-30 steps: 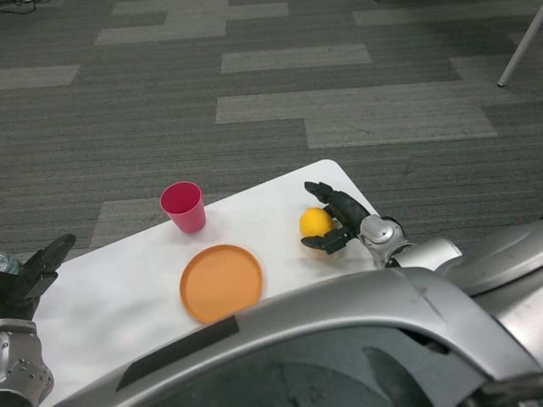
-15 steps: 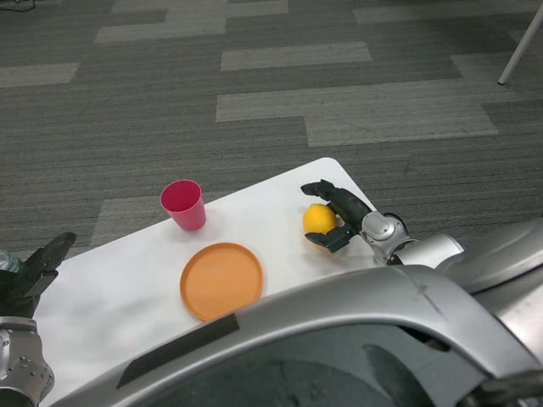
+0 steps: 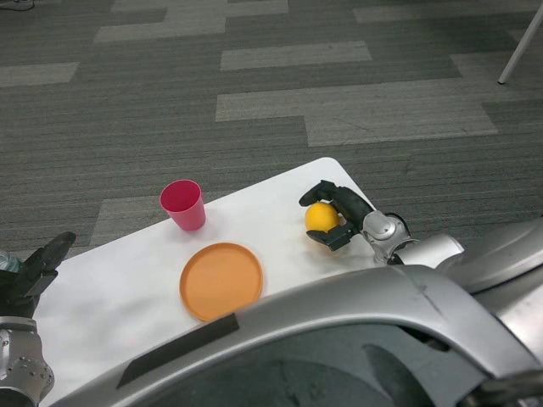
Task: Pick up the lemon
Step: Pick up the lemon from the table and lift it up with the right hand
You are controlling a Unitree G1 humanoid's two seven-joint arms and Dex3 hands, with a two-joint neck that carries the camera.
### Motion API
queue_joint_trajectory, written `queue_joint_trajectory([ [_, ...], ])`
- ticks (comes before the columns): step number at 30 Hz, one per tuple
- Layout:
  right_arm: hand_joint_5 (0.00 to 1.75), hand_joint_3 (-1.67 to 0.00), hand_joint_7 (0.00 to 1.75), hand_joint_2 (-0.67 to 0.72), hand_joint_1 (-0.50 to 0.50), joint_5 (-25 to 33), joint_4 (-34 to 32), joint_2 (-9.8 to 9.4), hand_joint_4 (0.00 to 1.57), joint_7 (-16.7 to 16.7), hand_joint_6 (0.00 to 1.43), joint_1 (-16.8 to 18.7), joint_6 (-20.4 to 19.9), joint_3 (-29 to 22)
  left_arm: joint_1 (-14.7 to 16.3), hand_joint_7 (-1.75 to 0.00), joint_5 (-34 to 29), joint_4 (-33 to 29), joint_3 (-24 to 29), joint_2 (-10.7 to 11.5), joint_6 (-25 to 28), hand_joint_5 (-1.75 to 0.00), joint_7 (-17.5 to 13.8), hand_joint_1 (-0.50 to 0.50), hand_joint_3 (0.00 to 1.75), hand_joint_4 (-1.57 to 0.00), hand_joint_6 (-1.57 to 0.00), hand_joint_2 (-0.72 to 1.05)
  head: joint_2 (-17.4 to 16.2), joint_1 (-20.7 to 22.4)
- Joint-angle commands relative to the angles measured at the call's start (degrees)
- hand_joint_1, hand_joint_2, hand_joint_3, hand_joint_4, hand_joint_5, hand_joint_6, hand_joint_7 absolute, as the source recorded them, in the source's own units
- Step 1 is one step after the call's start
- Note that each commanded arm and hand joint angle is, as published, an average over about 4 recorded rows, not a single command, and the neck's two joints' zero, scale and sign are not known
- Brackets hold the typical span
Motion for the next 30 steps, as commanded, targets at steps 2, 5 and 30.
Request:
queue_joint_trajectory([
  [2,1.55,-1.27,1.19,-0.60,-0.21,1.3,-2.2,1.10,0.15,-0.4,0.40,-0.4,0.6,-0.5,0.0,0.00,0.1,-0.4,0.6,0.9,-0.1,0.00,0.0,0.50,0.09,-0.22,0.00,0.21,0.0,0.1],
  [5,1.55,-1.27,1.19,-0.60,-0.21,1.4,-5.5,2.31,0.17,-0.3,0.41,-0.3,0.6,-0.2,0.0,0.00,0.1,-0.4,0.6,1.0,-0.1,0.00,0.0,0.50,0.09,-0.22,0.00,0.21,0.0,0.1],
  [30,1.60,-1.29,1.20,-0.60,-0.21,12.7,-30.7,4.66,0.29,-2.7,0.44,-1.2,-0.2,15.5,0.1,0.00,0.1,-0.4,0.6,1.1,-0.3,0.00,0.1,0.50,0.09,-0.22,0.00,0.16,1.8,21.6],
])
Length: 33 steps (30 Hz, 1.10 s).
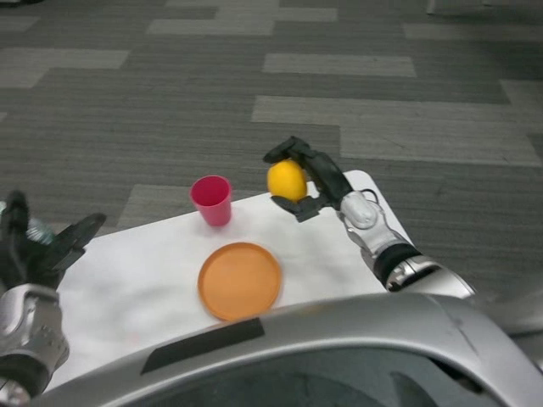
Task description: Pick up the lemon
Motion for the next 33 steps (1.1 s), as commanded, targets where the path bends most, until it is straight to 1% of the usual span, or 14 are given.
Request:
queue_joint_trajectory([
  [1,1.60,-1.31,1.22,-0.60,-0.21,2.2,-2.5,0.07,0.30,-1.0,0.44,-0.9,-0.9,1.0,-0.1,0.00,0.2,-0.2,0.5,0.8,-0.3,0.00,0.0,0.50,0.09,-0.22,0.00,0.16,0.4,3.7],
  [3,1.65,-1.31,1.24,-0.60,-0.21,3.0,-3.1,0.07,0.31,-1.1,0.44,-1.0,-1.0,1.5,-0.1,0.00,0.2,-0.2,0.5,0.8,-0.3,0.00,0.0,0.50,0.09,-0.22,0.00,0.16,0.7,5.8],
  [5,1.65,-1.27,1.24,-0.60,-0.21,3.2,-3.5,0.11,0.30,-1.2,0.43,-1.0,-1.0,1.6,-0.1,0.00,0.2,-0.3,0.5,0.8,-0.4,0.00,-0.1,0.50,0.09,-0.22,0.00,0.16,1.1,7.6],
  [12,1.65,-1.27,1.26,-0.60,-0.21,3.6,-5.1,0.00,0.31,-1.7,0.43,-1.1,-1.0,1.6,0.0,0.00,0.2,-0.2,0.5,0.6,-0.4,0.00,-0.1,0.50,0.09,-0.22,0.00,0.16,1.9,14.7],
  [15,1.65,-1.27,1.26,-0.60,-0.21,3.6,-5.4,-0.07,0.31,-1.9,0.43,-1.2,-1.0,1.6,0.1,0.00,0.2,-0.2,0.5,0.6,-0.4,0.00,-0.1,0.50,0.09,-0.22,0.00,0.16,2.0,16.4],
  [18,1.65,-1.27,1.20,-0.60,-0.21,3.6,-5.5,-0.11,0.31,-2.0,0.43,-1.3,-1.0,1.7,0.3,0.00,0.2,-0.2,0.6,0.6,-0.4,0.00,-0.1,0.50,0.09,-0.22,0.00,0.16,2.6,17.2],
  [21,1.62,-1.27,1.24,-0.60,-0.21,3.6,-5.4,-0.07,0.31,-2.1,0.43,-1.4,-1.0,1.8,0.5,0.00,0.2,-0.2,0.7,0.5,-0.5,0.00,-0.1,0.50,0.09,-0.22,0.00,0.21,3.6,17.4],
  [23,1.62,-1.27,1.26,-0.60,-0.21,3.6,-5.4,-0.02,0.31,-2.1,0.44,-1.5,-1.0,2.0,0.5,0.00,0.2,-0.2,0.7,0.5,-0.5,0.00,-0.1,0.50,0.09,-0.22,0.00,0.21,4.1,17.4],
  [25,1.65,-1.31,1.26,-0.60,-0.21,3.7,-5.4,-0.02,0.31,-2.1,0.44,-1.6,-1.0,2.0,0.5,0.00,0.2,-0.3,0.7,0.5,-0.5,0.00,-0.1,0.50,0.09,-0.23,0.00,0.16,4.5,17.3],
  [27,1.65,-1.31,1.26,-0.60,-0.21,3.9,-5.5,-0.02,0.31,-2.1,0.42,-1.6,-1.0,1.9,0.5,0.00,0.2,-0.2,0.7,0.5,-0.5,0.00,-0.1,0.50,0.09,-0.23,0.00,0.16,4.8,17.0],
  [29,1.65,-1.27,1.26,-0.60,-0.21,4.0,-5.5,-0.02,0.29,-2.1,0.41,-1.6,-1.0,1.9,0.5,0.00,0.2,-0.2,0.7,0.5,-0.5,0.00,-0.1,0.50,0.09,-0.22,0.00,0.16,4.8,16.8],
  [33,1.65,-1.27,1.26,-0.60,-0.21,4.0,-5.7,-0.02,0.28,-2.2,0.39,-1.6,-1.0,1.8,0.5,0.00,0.2,-0.2,0.7,0.5,-0.5,0.00,-0.1,0.50,0.09,-0.22,0.00,0.16,5.1,16.7],
])
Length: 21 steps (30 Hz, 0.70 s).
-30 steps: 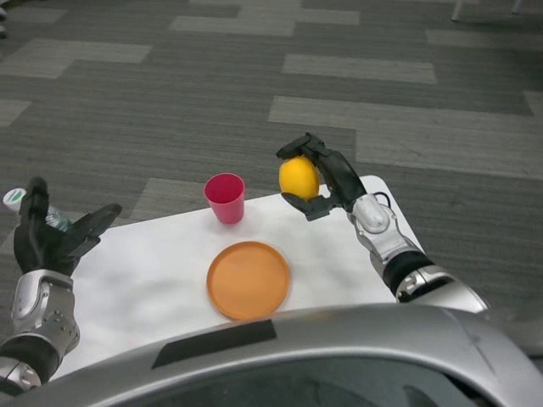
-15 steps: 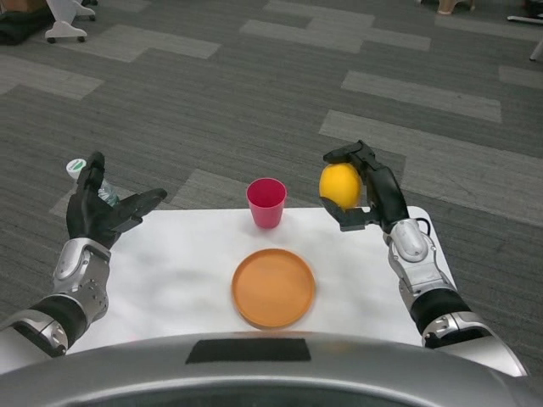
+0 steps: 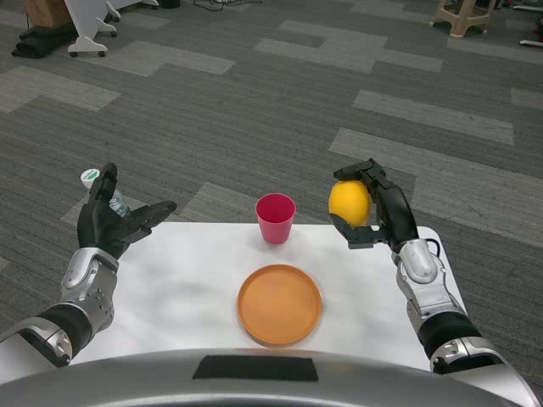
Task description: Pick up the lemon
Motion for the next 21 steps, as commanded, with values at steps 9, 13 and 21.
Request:
queue_joint_trajectory([
  [9,1.65,-1.27,1.26,-0.60,-0.21,0.7,-0.9,-0.03,0.26,-0.4,0.34,-1.4,-0.8,-0.2,0.4,0.00,0.1,-0.3,0.6,0.5,-0.4,0.00,-0.1,0.50,0.09,-0.22,0.00,0.16,0.5,0.0],
  [13,1.65,-1.27,1.26,-0.60,-0.21,0.7,-0.9,-0.03,0.26,-0.4,0.34,-1.4,-0.8,-0.4,0.4,0.00,0.1,-0.2,0.6,0.5,-0.4,0.00,-0.1,0.50,0.09,-0.22,0.00,0.16,0.4,-0.2],
  [21,1.65,-1.27,1.26,-0.60,-0.21,0.7,-0.9,-0.03,0.26,-0.4,0.34,-1.4,-0.8,-0.2,0.4,0.00,0.1,-0.3,0.6,0.5,-0.4,0.00,-0.1,0.50,0.09,-0.22,0.00,0.16,-0.2,0.0],
])
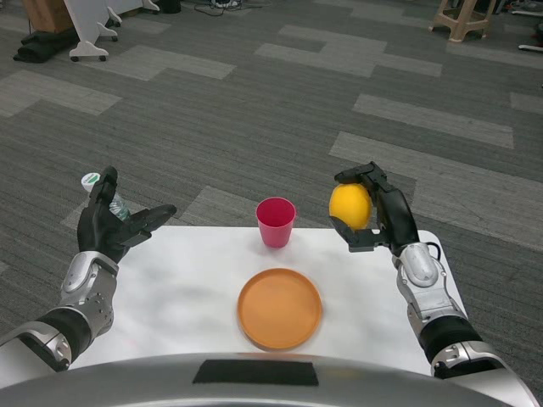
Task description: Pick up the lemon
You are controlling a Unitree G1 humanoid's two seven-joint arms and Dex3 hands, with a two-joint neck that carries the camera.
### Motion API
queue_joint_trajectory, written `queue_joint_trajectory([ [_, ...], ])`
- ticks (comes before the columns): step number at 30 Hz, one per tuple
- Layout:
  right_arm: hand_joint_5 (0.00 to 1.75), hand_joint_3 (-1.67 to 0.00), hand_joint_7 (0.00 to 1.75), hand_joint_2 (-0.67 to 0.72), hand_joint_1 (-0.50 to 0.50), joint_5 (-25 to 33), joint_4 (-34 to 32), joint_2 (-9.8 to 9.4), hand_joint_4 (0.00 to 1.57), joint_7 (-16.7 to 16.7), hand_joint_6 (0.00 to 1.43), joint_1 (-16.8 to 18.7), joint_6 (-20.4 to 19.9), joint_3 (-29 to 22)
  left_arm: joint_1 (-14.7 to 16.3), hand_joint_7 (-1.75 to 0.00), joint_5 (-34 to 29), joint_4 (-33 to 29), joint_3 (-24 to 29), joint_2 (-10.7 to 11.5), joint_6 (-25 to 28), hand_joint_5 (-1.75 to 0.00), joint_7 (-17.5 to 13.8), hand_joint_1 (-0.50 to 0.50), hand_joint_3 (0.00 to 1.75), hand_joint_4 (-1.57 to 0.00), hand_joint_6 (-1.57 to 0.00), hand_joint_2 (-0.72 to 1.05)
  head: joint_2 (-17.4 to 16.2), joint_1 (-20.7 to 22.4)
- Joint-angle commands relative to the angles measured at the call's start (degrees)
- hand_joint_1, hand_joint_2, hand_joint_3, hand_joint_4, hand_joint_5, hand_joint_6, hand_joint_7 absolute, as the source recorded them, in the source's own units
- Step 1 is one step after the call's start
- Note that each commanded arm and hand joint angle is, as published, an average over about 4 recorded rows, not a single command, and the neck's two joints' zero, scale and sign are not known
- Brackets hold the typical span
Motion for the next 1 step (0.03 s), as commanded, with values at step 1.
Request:
queue_joint_trajectory([
  [1,1.65,-1.27,1.26,-0.60,-0.21,0.4,-0.8,-0.03,0.26,-0.4,0.34,-1.4,-0.8,-0.2,0.4,0.00,0.1,-0.3,0.5,0.5,-0.4,0.00,-0.1,0.50,0.09,-0.22,0.00,0.16,-0.1,0.1],
])
